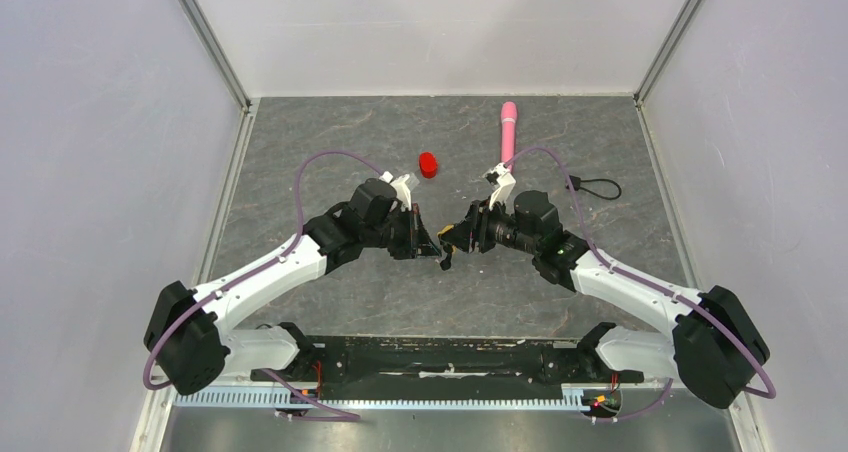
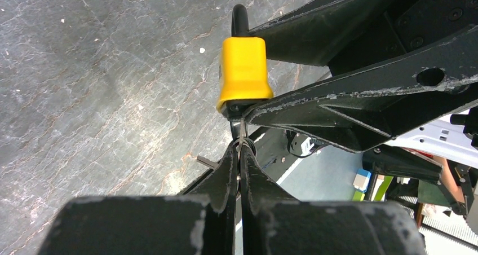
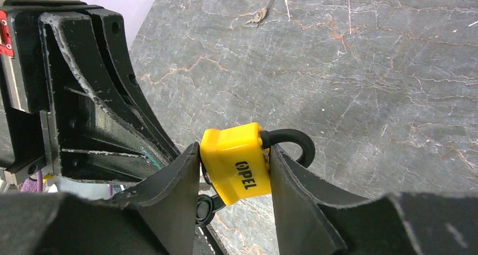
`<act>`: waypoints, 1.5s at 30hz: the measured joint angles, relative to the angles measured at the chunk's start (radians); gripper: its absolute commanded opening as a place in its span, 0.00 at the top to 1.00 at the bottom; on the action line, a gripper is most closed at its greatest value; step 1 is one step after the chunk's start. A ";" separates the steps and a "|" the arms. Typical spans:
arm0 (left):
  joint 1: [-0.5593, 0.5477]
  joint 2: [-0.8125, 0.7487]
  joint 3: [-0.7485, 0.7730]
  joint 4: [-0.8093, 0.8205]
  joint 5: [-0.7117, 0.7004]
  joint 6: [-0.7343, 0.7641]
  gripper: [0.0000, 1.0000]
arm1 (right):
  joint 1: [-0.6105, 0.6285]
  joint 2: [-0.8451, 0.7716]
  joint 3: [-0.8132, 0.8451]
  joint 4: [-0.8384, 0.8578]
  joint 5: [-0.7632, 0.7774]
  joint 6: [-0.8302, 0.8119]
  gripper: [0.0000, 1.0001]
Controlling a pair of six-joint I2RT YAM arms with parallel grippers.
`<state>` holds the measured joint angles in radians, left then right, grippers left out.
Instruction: Unlock with the key
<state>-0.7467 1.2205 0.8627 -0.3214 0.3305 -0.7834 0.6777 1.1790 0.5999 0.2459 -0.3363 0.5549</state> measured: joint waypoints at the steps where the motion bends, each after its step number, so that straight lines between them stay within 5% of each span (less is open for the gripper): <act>1: -0.001 0.000 0.001 -0.002 -0.002 0.000 0.98 | 0.000 0.000 0.000 0.000 0.000 0.000 1.00; 45: -0.080 0.035 0.071 -0.085 -0.199 0.047 0.98 | 0.010 0.035 -0.031 0.097 -0.002 0.013 1.00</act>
<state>-0.8272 1.2560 0.9333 -0.4065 0.1314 -0.7361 0.6880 1.2140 0.5686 0.3428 -0.3382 0.5678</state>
